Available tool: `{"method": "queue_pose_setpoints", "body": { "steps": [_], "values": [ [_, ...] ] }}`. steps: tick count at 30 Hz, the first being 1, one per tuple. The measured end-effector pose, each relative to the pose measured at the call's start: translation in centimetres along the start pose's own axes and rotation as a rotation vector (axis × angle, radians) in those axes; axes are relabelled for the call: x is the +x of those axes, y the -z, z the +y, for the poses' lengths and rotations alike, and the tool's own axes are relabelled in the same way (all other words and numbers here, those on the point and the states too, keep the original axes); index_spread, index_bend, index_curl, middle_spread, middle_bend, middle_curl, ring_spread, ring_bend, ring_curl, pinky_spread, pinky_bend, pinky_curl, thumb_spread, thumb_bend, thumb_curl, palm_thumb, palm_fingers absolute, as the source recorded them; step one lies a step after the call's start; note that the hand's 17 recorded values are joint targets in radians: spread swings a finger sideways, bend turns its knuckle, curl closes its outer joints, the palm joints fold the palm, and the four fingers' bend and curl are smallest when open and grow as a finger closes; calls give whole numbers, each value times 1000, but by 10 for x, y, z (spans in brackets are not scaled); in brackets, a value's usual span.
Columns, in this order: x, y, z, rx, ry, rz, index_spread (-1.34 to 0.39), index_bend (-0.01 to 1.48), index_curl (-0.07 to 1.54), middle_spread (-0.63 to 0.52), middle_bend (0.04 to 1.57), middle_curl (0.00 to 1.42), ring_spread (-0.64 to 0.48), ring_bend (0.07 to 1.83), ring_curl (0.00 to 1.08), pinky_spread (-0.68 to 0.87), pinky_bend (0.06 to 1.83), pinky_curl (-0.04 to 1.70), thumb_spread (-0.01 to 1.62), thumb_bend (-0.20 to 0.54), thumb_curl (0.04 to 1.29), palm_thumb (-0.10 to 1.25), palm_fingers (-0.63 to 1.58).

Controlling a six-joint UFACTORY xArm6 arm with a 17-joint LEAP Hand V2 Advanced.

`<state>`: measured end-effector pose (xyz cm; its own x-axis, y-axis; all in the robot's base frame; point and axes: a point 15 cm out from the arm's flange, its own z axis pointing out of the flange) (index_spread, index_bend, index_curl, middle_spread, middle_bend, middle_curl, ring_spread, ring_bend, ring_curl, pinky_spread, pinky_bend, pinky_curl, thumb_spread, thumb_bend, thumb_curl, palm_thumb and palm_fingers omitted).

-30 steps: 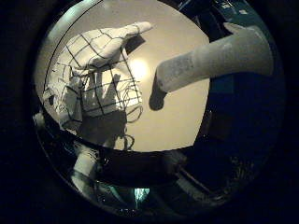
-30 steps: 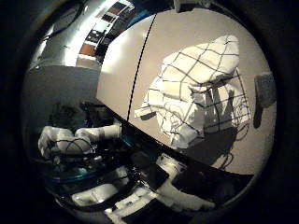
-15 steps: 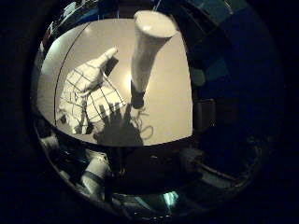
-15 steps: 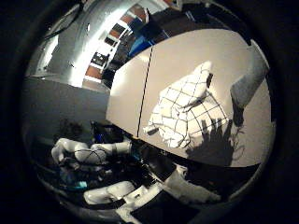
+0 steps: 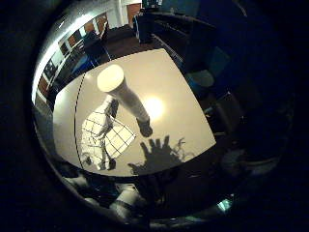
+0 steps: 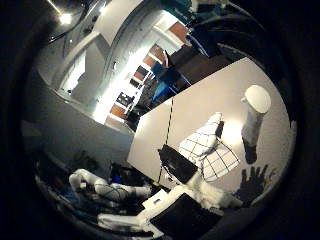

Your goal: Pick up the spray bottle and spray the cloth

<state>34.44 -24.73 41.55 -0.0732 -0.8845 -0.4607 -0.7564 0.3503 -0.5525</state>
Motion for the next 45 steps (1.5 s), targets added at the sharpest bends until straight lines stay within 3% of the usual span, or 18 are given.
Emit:
{"method": "queue_pose_setpoints", "body": {
  "steps": [6,13,27,45],
  "values": [
    [33,-10,1,59,-89,-70,-156,152,289,206,194,316,233,283,266,376,330,316,1062,-20,306,582,98],
    [58,-55,44,111,-275,-213,-123,151,276,224,200,328,242,338,276,377,330,315,1058,-22,309,606,116],
    [90,-87,88,90,-389,-268,-106,150,270,224,228,348,242,364,273,367,321,317,1060,-23,312,615,124],
    [118,-107,89,94,-453,-308,-87,153,275,217,244,354,232,393,268,366,298,313,1060,-23,313,614,159]
  ]
}}
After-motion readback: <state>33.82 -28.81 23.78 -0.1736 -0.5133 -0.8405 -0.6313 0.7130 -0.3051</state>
